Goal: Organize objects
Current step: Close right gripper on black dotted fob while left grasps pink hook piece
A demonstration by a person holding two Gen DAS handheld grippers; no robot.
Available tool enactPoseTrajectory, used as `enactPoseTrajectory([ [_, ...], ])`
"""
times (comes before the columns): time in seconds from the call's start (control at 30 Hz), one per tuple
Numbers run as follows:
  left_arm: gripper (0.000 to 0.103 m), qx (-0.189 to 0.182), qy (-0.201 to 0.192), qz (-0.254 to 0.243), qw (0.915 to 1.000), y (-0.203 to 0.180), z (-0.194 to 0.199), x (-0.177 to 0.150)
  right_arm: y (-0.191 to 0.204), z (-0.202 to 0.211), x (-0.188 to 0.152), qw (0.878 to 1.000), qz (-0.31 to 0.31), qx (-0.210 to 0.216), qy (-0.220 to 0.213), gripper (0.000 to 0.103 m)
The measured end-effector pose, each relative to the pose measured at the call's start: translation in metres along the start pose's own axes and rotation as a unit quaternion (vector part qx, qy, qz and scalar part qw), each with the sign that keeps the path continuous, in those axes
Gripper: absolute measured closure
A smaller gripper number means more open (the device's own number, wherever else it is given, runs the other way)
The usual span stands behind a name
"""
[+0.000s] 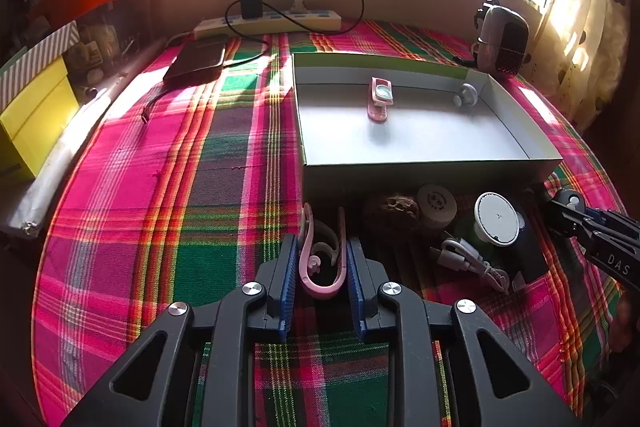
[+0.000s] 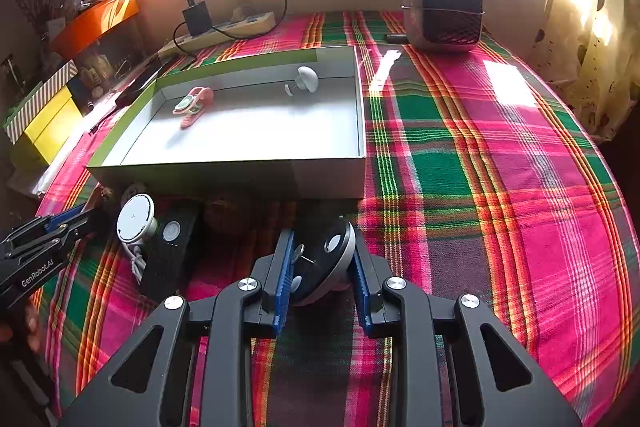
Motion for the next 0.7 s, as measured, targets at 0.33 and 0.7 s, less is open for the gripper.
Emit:
enactPoseTrajectory([
  [0.33, 0.082, 0.001, -0.001, 0.002, 1.0000, 0.0007, 0.0020, -0.0020, -0.0001, 0.0001, -0.0014, 1.000, 0.000, -0.002, 0.000, 0.075],
  [0.7, 0.082, 0.004, 0.001, -0.002, 1.0000, -0.0007, 0.0023, -0.0033, -0.0009, 0.0010, -0.0028, 1.000, 0.001, -0.003, 0.000, 0.075],
])
Point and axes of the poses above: each gripper's, at about its wrist camera, not at the fingertips, and z roughly against the way its jaws point, y to its left, x to its top, the point moved 10 cm from there along -z, roughly the way its jaws point, and after that the axes turned 9 degrees about -x, right-handed, at the moved point
